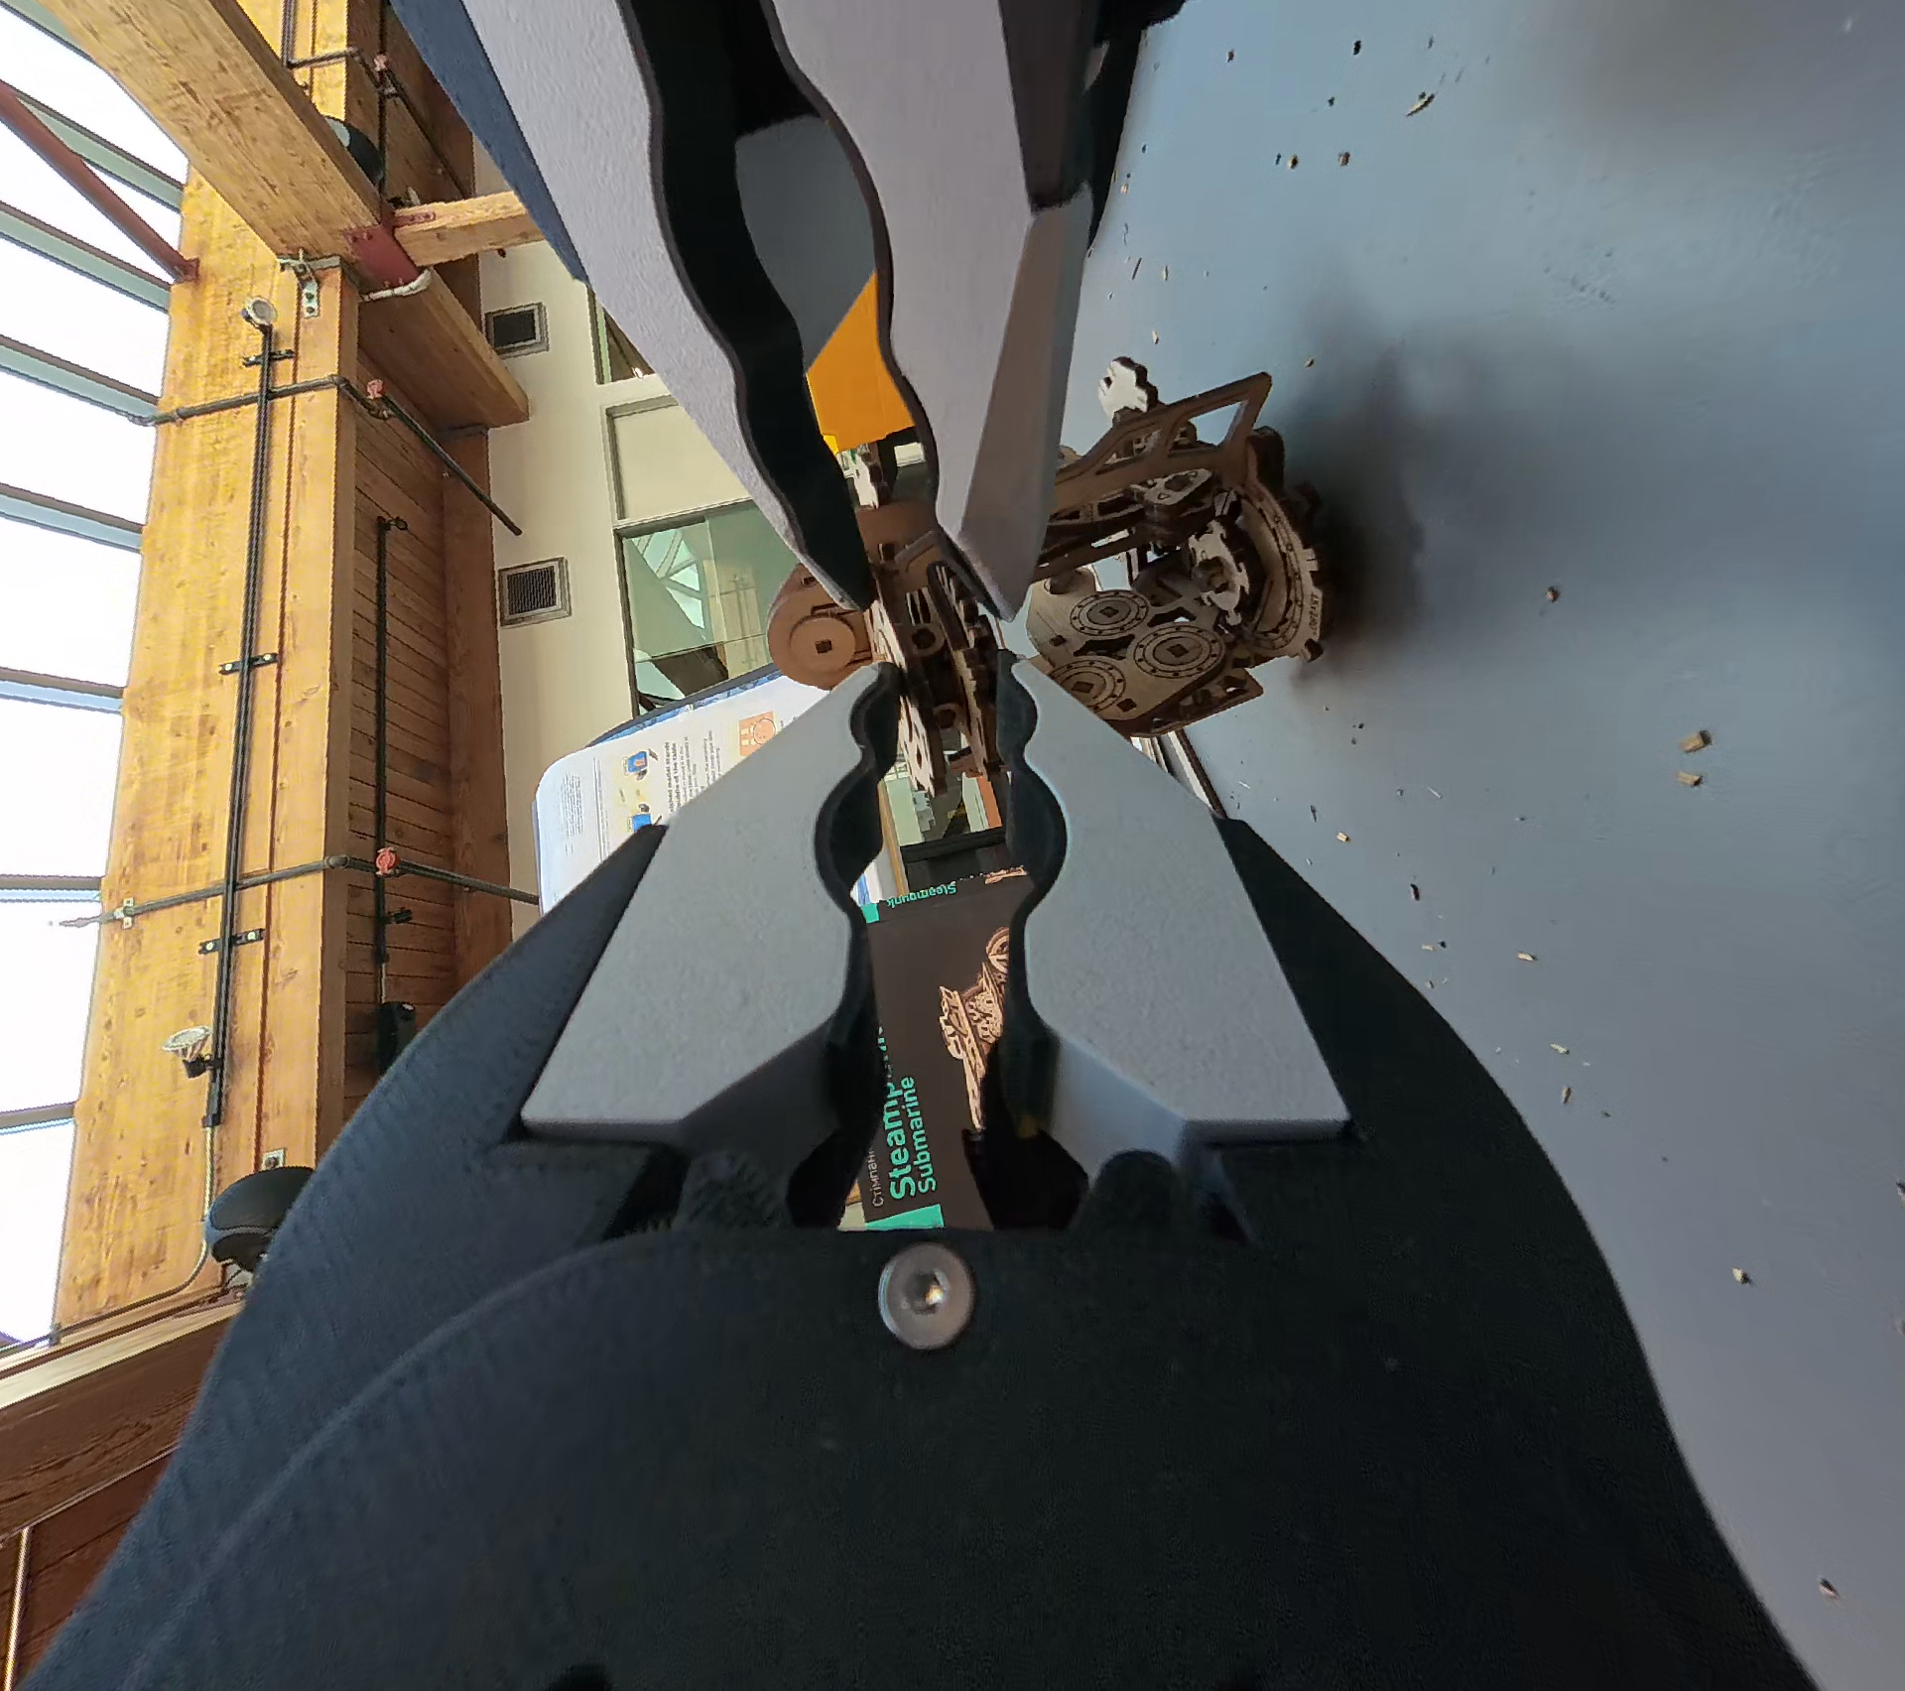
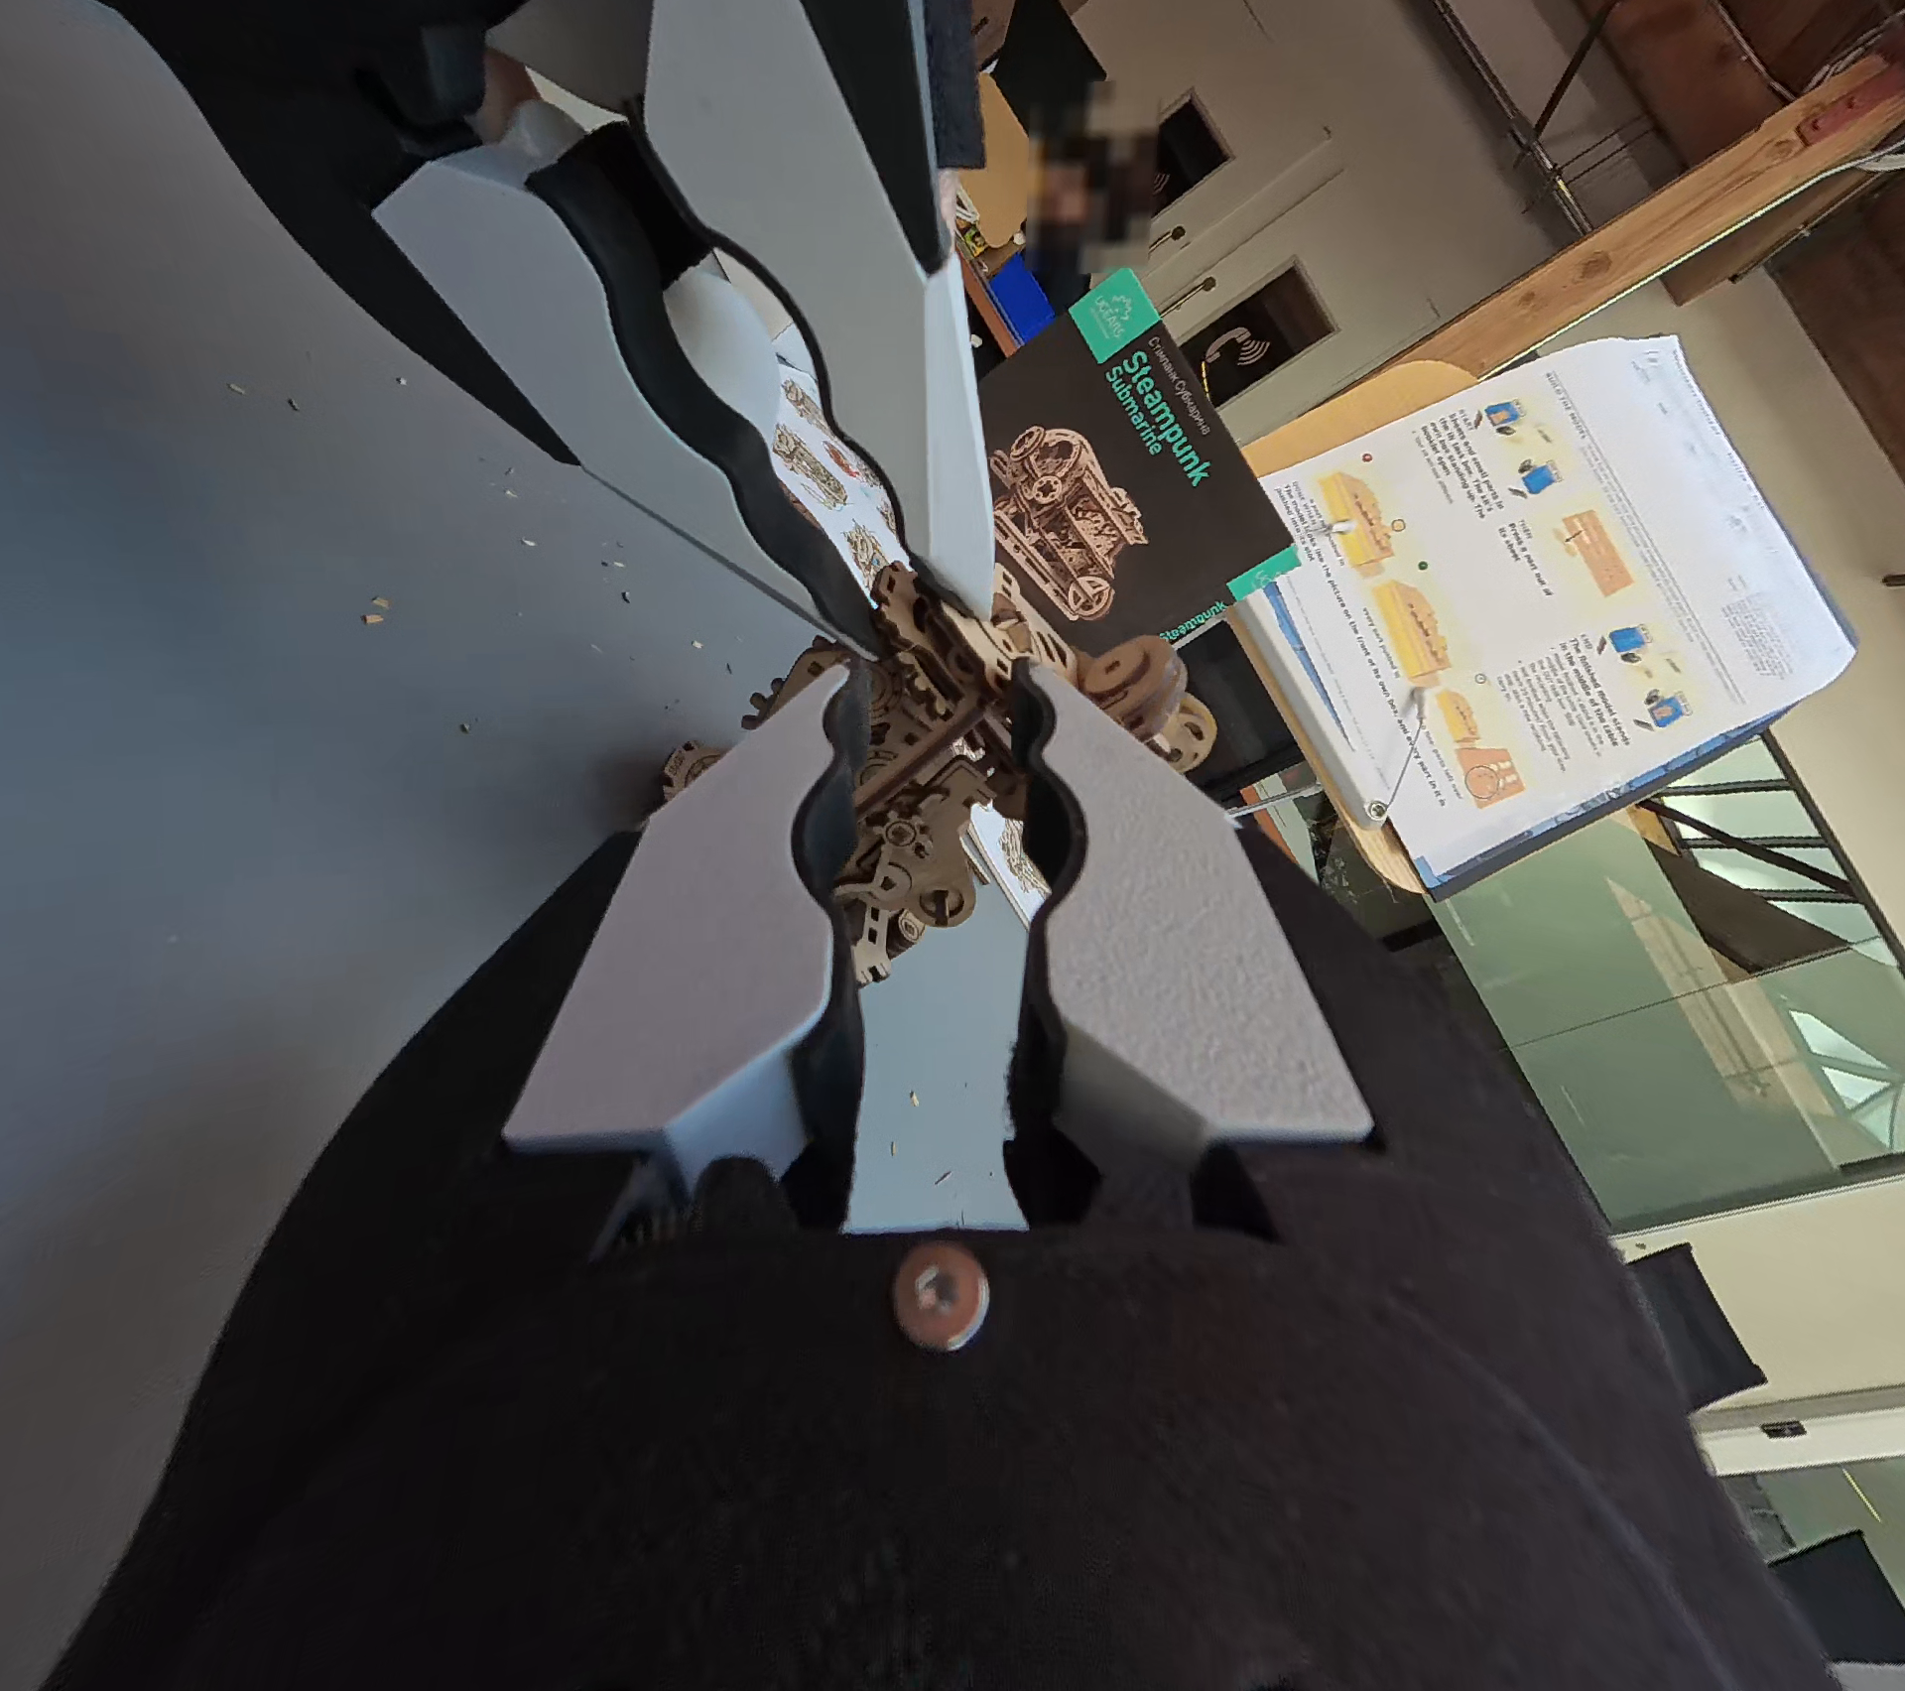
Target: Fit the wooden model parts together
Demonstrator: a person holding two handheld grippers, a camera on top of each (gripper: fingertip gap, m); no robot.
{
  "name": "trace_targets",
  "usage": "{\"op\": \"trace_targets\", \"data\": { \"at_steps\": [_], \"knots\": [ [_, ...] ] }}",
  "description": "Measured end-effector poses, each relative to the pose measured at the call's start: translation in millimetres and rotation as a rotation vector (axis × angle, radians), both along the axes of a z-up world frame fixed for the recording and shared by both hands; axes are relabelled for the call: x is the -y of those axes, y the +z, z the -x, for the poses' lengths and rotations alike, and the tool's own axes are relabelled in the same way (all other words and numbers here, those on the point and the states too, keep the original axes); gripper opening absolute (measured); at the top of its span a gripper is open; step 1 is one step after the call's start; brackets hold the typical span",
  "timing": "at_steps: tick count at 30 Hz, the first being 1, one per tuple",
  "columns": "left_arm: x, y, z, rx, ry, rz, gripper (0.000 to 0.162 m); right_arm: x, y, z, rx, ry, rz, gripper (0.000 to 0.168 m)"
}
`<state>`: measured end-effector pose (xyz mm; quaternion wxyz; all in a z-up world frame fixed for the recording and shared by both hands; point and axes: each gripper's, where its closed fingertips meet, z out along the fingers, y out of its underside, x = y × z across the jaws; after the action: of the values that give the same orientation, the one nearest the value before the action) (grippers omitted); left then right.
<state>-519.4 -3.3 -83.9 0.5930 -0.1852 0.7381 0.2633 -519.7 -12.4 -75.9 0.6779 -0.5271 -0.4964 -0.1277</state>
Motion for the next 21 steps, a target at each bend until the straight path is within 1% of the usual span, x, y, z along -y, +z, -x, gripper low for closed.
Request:
{"op": "trace_targets", "data": {
  "at_steps": [6,15,19,21],
  "knots": [
    [0.0,0.0,-1.0,0.001,-0.004,0.006,0.016,-0.4,0.3,-2.1,-0.090,0.018,0.077,0.024],
    [-2.3,-1.5,-2.4,-0.006,0.002,0.007,0.016,-0.9,-2.0,-3.0,-0.085,0.007,0.078,0.026],
    [-2.1,-1.7,-3.5,-0.010,-0.001,0.002,0.016,0.0,-0.1,-4.2,-0.069,-0.002,0.046,0.020],
    [-3.1,-1.4,-3.4,-0.012,0.001,-0.009,0.016,-0.1,-1.5,-3.4,-0.054,-0.006,0.036,0.023]
  ]
}}
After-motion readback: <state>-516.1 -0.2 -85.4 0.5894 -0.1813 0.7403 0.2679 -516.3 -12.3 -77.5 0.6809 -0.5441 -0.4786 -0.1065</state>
